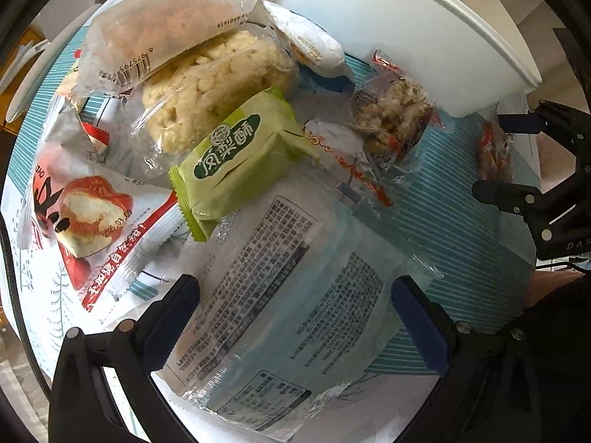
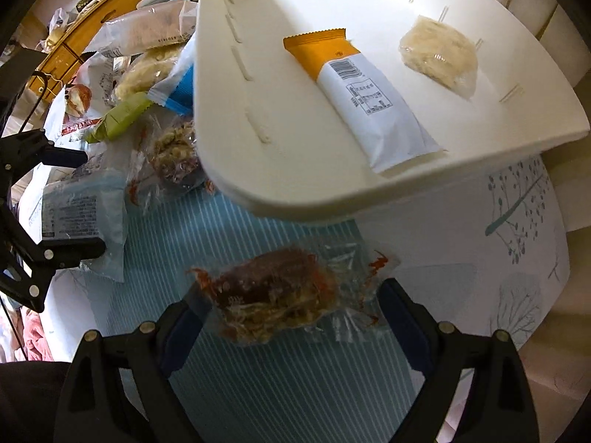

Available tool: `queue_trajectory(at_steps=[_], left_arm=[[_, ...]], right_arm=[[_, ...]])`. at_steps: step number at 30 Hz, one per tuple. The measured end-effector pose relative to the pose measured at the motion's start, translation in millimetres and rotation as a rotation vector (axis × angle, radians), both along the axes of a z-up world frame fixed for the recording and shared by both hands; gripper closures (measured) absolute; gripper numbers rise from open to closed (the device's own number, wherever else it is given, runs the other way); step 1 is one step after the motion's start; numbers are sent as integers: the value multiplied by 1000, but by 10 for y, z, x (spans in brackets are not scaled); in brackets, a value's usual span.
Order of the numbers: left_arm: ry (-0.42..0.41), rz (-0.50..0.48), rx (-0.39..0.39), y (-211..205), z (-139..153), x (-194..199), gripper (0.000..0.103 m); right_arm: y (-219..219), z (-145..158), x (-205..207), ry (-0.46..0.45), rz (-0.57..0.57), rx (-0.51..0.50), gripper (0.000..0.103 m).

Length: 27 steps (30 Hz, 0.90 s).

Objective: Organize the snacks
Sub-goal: 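Grasp the light blue printed bag with the left tool while the right tool grasps the nut bag, then release the blue bag into the tray with the left tool while the right tool drops its bag in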

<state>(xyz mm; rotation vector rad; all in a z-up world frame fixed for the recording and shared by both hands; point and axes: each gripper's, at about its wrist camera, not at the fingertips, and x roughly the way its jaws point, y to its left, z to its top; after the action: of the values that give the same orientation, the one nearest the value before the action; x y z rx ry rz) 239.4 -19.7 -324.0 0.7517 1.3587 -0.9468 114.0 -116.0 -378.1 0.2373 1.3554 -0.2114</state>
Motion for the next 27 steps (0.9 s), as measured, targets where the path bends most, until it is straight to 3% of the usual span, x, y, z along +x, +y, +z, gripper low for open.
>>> queue_trajectory(at_steps=[10,14,16,17,19,23,27], left_arm=[[1,78,0,208,-67,-318,5],[16,178,-5,309,-87,-440,11],[35,215,-4,347,-101,-470,14],[37,245,-7,371,-90,-464,18],[63,321,-18,517,-104,-375,27],[89,483,-63,769,-45,-280,63],[80,550,-100,925,-3,-300,80]], right_arm=[[-67,82,-186,-21,-14,10,26],[-50,146,-256,-30,-19,15,32],[-50,179,-315,-43,-27,21,44],[-50,220,-330,-56,-28,36,49],[-50,247,-335,-58,-37,68,50],[-38,249,-380,-62,-59,79,51],[-34,271,-449,-76,-101,144,53]])
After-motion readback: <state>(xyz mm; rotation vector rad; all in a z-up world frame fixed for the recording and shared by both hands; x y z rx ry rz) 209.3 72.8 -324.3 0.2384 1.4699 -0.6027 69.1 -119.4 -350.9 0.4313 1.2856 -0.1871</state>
